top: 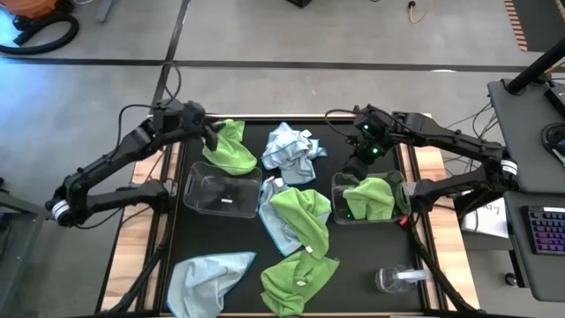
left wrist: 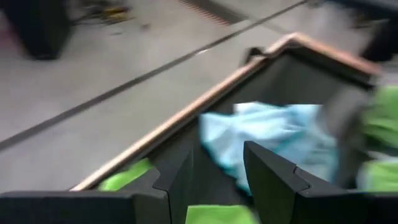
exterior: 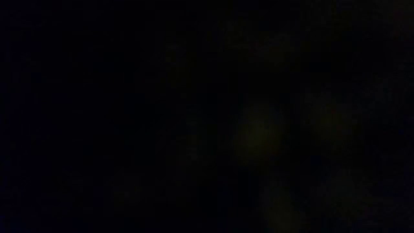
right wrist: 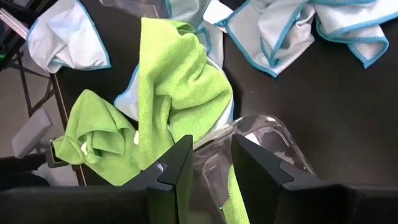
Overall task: Sort microfiber towel by color & place in baskets
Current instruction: Put the green towel into the right transparent bin
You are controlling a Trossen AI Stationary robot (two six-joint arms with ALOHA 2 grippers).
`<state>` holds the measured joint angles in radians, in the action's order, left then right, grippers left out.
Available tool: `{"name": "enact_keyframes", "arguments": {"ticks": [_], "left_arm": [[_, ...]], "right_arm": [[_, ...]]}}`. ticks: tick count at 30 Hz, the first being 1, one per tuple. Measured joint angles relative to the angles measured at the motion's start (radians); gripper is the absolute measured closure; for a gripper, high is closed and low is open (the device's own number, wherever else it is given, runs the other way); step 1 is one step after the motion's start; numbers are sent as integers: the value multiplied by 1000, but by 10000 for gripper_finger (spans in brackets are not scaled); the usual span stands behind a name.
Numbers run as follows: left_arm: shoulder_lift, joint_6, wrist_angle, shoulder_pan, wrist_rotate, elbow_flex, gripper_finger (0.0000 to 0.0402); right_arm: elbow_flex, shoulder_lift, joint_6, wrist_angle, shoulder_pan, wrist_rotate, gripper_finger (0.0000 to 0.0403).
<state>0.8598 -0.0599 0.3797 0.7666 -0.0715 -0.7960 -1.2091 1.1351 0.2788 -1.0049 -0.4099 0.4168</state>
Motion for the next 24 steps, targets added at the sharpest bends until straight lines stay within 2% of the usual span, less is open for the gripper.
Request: {"name": "enact_keyframes", "arguments": {"ticks": [12,16,24], "left_arm": [[255,24,505,0,328,-253,274],[322,15,567,0,320,-271,274],[444,7,569,0,294,-205,274]], "right_arm": [[0,3,-27,-15,0,-54,307],[1,3,-28,-15,0,-53,310],[7,3,-28,-16,0,-53,308]]}}
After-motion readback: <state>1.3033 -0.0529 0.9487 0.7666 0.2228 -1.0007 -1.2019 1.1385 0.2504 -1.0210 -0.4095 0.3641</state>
